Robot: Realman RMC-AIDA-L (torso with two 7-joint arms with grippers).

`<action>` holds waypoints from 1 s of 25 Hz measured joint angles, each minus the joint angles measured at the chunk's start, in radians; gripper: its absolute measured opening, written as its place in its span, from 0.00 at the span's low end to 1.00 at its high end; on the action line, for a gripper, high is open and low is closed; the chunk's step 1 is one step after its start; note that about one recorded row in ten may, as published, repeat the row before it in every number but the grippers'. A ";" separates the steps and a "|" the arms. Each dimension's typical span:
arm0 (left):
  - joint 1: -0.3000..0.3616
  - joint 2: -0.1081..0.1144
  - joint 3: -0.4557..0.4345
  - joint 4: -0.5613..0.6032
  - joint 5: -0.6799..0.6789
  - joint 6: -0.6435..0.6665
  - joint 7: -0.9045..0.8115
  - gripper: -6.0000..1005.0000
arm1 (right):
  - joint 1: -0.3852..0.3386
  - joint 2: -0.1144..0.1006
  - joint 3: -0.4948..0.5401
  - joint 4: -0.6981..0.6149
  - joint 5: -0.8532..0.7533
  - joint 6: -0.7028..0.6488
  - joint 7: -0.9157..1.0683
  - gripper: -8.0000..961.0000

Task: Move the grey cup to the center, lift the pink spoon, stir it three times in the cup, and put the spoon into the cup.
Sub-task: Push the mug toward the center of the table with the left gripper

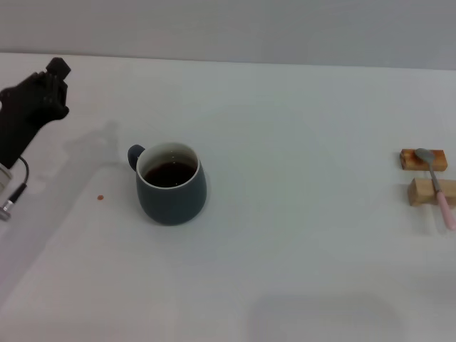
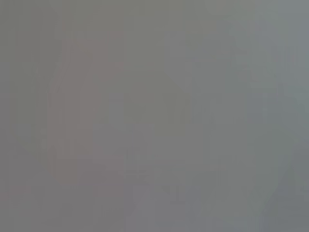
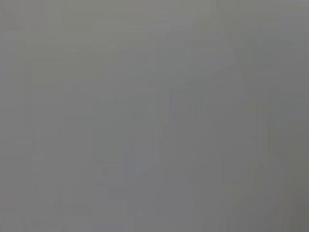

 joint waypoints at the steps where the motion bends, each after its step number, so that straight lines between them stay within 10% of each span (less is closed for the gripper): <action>1: 0.000 0.000 0.000 0.000 0.000 0.000 0.000 0.01 | -0.001 0.000 0.001 0.000 0.000 0.003 0.004 0.50; 2: -0.034 0.050 0.001 0.001 0.077 -0.026 -0.064 0.01 | -0.003 0.001 0.002 0.000 0.001 0.007 0.010 0.50; 4: -0.034 0.050 0.001 0.001 0.077 -0.026 -0.064 0.01 | -0.004 0.001 0.009 0.000 0.002 0.020 0.024 0.50; 6: -0.052 0.132 0.002 0.002 0.195 -0.031 -0.159 0.01 | -0.005 0.001 0.014 0.000 0.002 0.036 0.033 0.50; 8: -0.053 0.158 0.012 0.005 0.233 -0.031 -0.188 0.01 | -0.005 0.000 0.015 0.000 0.003 0.048 0.038 0.50; 14: -0.056 0.176 0.096 0.042 0.246 -0.031 -0.202 0.02 | 0.002 -0.001 0.015 0.000 0.003 0.053 0.038 0.50; 25: -0.094 0.145 0.291 0.088 0.249 -0.022 -0.186 0.02 | 0.015 -0.002 0.015 -0.006 0.003 0.075 0.038 0.50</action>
